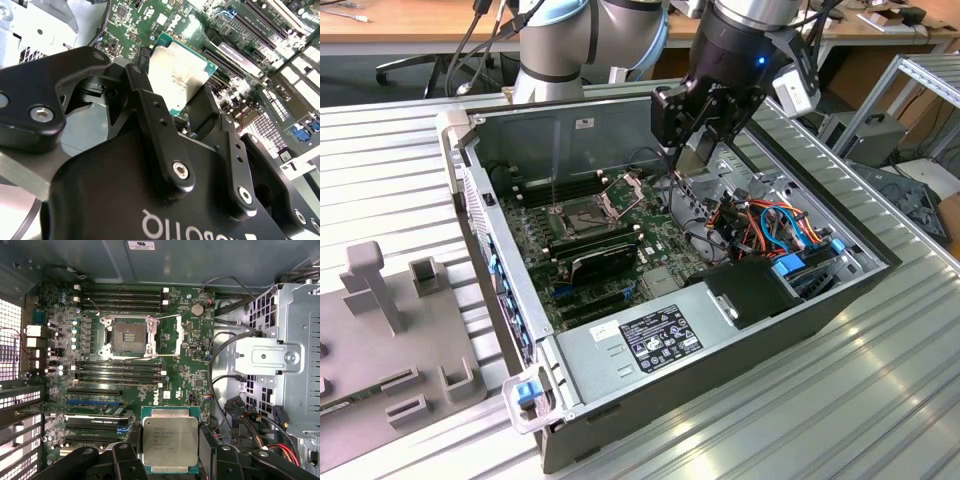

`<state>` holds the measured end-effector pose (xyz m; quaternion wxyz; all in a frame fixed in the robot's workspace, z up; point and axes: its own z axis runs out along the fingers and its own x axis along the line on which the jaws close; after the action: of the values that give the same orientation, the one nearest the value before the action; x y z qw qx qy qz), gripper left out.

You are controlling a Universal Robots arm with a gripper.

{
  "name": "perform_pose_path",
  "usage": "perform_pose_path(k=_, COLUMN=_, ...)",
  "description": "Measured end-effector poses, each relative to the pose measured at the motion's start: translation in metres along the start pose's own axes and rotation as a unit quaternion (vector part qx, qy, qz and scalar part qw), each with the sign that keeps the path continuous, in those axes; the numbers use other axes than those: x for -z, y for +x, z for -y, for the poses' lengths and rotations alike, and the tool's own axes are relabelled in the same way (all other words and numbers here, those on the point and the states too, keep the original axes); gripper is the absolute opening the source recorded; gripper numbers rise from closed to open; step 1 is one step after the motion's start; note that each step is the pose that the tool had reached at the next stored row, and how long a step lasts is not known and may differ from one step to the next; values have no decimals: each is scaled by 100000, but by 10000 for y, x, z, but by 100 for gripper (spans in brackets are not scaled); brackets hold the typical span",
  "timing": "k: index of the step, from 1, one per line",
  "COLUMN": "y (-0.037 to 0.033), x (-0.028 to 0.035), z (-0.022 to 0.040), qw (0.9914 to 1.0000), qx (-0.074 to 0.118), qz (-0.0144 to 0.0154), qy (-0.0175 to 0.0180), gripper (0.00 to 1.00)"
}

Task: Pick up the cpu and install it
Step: 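Pick up the cpu and move it towards the insertion slot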

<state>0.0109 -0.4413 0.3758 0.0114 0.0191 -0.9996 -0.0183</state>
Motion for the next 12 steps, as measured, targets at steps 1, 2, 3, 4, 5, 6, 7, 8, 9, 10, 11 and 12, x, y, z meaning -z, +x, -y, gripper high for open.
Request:
perform_pose_path(k=1, y=1, x=-2, z=0, qw=100000, qx=-5, qz=0, qy=0, gripper=55)
perform_pose_path(k=2, y=0, x=-6, z=0, qw=100000, qx=-2, qz=1, qy=1, gripper=55)
perform_pose_path(k=3, y=1, x=-11, z=0, qw=100000, qx=-3, qz=0, qy=-3, gripper=55)
perform_pose_path(k=4, y=1, x=-14, z=0, qw=100000, qx=-6, qz=0, qy=-1, gripper=55)
perform_pose_path(k=5, y=1, x=-17, z=1, qw=100000, qx=-5, qz=-3, qy=2, gripper=55)
perform_pose_path(k=6, y=0, x=-24, z=1, qw=100000, qx=-4, qz=1, qy=4, gripper=55)
perform_pose_path(k=7, y=0, x=-28, z=1, qw=100000, qx=-5, qz=-4, qy=8, gripper=55)
perform_pose_path(k=8, y=0, x=-33, z=1, qw=100000, qx=-6, qz=-1, qy=5, gripper=55)
perform_pose_path(k=9, y=0, x=-36, z=1, qw=100000, qx=-5, qz=0, qy=4, gripper=55)
perform_pose_path(k=10, y=0, x=-38, z=1, qw=100000, qx=-5, qz=-1, qy=6, gripper=55)
perform_pose_path(k=11, y=0, x=-43, z=1, qw=100000, qx=-4, qz=1, qy=2, gripper=55)
perform_pose_path(k=12, y=1, x=-49, z=2, qw=100000, qx=-5, qz=0, qy=2, gripper=55)
